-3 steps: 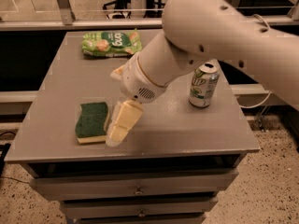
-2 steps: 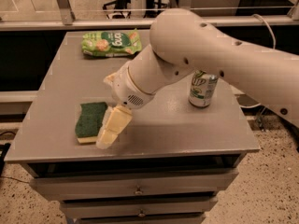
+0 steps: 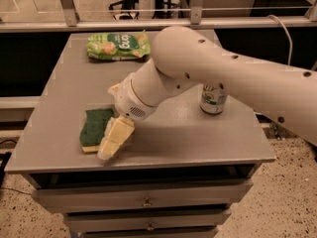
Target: Move sponge near green rice chip bag
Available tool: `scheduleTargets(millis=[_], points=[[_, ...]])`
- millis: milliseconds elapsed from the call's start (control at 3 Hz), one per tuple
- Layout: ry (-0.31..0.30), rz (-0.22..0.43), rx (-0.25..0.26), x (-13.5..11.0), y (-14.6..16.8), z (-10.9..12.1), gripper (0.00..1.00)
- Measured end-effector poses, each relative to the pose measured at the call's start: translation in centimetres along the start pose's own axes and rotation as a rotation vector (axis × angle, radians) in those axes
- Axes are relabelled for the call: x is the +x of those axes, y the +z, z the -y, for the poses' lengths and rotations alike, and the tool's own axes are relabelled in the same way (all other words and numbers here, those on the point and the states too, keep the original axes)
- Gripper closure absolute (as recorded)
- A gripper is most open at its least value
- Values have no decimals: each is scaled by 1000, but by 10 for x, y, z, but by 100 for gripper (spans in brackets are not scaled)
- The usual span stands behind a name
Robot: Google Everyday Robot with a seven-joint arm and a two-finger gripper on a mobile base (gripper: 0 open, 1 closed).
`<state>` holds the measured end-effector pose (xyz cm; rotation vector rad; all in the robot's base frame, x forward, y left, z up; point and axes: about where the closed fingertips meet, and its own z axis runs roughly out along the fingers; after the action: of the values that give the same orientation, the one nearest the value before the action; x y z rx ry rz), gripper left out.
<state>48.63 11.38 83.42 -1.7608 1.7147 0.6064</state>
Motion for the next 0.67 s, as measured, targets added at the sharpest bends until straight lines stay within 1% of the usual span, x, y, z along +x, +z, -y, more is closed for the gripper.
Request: scheduleTargets(millis=[333, 667], points=[[13, -4, 8, 7, 3, 4, 25], [19, -14, 37, 12, -7, 16, 49]])
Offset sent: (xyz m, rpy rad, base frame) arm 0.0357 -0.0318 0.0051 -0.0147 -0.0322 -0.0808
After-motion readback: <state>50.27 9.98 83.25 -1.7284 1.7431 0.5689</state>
